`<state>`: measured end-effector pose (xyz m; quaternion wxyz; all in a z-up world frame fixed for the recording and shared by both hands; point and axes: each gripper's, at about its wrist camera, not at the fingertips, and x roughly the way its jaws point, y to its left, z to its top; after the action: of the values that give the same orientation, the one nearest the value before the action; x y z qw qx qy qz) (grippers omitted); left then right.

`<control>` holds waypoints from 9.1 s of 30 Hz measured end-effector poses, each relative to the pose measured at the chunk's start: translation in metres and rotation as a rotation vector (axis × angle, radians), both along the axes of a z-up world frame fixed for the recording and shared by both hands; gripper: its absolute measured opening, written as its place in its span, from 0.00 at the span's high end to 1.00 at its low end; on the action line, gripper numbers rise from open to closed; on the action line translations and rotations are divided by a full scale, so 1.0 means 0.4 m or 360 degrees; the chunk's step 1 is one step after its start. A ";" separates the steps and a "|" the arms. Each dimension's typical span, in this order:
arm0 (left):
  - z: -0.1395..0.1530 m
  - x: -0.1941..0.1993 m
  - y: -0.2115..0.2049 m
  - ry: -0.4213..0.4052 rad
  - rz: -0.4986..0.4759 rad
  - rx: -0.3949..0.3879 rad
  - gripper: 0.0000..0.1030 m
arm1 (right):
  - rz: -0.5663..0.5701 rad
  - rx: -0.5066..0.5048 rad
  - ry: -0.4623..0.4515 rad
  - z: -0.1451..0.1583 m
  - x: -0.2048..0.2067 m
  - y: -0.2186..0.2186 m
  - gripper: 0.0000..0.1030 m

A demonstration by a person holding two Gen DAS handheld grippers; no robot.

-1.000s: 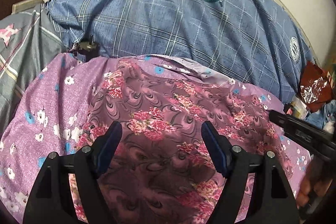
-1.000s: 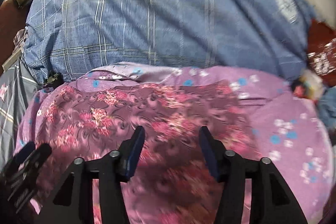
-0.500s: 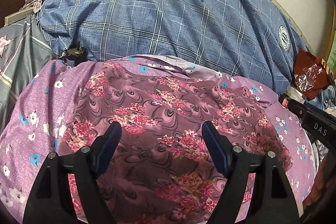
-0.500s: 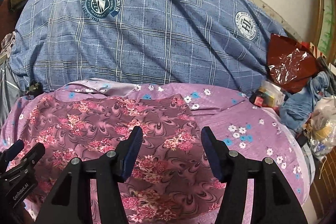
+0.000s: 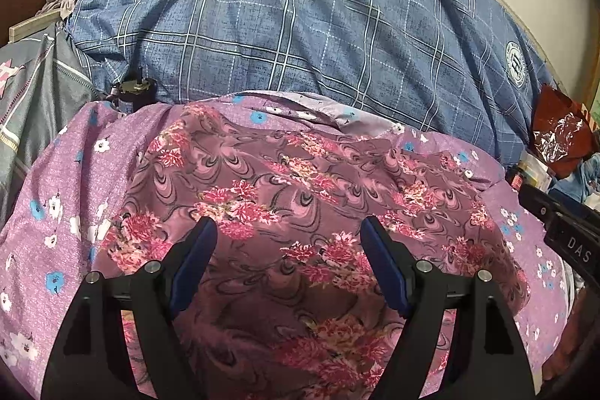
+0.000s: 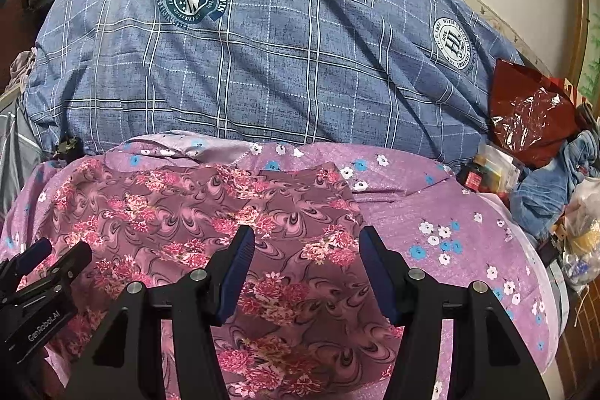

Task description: Fold small clothes

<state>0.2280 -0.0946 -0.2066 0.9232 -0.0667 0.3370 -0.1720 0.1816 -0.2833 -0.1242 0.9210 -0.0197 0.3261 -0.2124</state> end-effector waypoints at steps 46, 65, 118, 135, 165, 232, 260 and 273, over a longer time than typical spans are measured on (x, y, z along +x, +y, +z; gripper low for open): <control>-0.094 -0.009 -0.059 0.0223 -0.0256 0.0438 0.17 | 0.0133 0.0947 0.0434 -0.237 0.023 -0.250 0.64; -0.036 0.061 0.103 0.0198 0.0136 0.0381 0.19 | -0.0005 0.1090 0.0211 -0.213 0.224 -0.315 0.81; 0.113 -0.252 0.132 -0.0188 0.0236 0.0243 0.15 | 0.0172 -0.0032 -0.0045 0.045 -0.195 0.175 0.57; 0.107 -0.248 0.099 -0.0201 0.0207 0.0283 0.15 | 0.0161 -0.0046 -0.0039 0.033 -0.193 0.157 0.57; 0.094 -0.240 0.042 -0.0198 0.0132 0.0286 0.15 | 0.0127 -0.0067 -0.0012 0.015 -0.189 0.114 0.57; -0.050 -0.129 0.361 0.0364 0.0546 -0.0062 0.14 | 0.0544 0.0909 0.0175 -0.138 -0.042 0.126 0.60; -0.102 -0.072 0.274 0.0548 0.0499 -0.0512 0.74 | 0.0593 0.1050 0.0373 -0.224 0.010 0.151 0.85; 0.088 -0.084 0.133 0.0217 0.0275 -0.0031 0.87 | 0.0391 0.1324 0.0194 -0.203 -0.020 -0.018 0.84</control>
<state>0.1943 -0.0414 -0.1715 0.9088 -0.1160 0.3905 -0.0901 0.1735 -0.2906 -0.2053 0.8480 0.3019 0.4328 0.0498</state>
